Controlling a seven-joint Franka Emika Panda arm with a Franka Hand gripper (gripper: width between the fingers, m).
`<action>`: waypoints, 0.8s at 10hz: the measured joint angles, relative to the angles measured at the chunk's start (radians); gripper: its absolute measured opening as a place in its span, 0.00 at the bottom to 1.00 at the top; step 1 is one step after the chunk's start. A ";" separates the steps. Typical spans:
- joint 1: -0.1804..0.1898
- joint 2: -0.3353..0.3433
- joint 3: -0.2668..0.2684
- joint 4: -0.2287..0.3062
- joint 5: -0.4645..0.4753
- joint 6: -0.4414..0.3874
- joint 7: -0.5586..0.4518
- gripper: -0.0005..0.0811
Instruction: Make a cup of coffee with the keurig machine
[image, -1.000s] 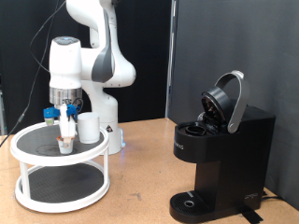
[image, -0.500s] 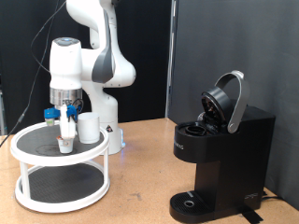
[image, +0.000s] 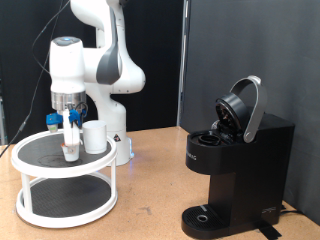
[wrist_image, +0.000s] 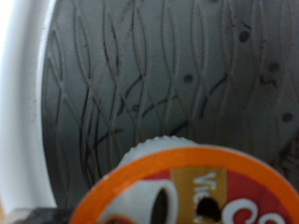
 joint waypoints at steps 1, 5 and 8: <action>-0.001 -0.017 -0.002 0.025 0.015 -0.046 -0.019 0.48; -0.002 -0.044 -0.003 0.053 0.040 -0.089 -0.025 0.48; 0.073 -0.056 -0.032 0.123 0.331 -0.194 -0.142 0.48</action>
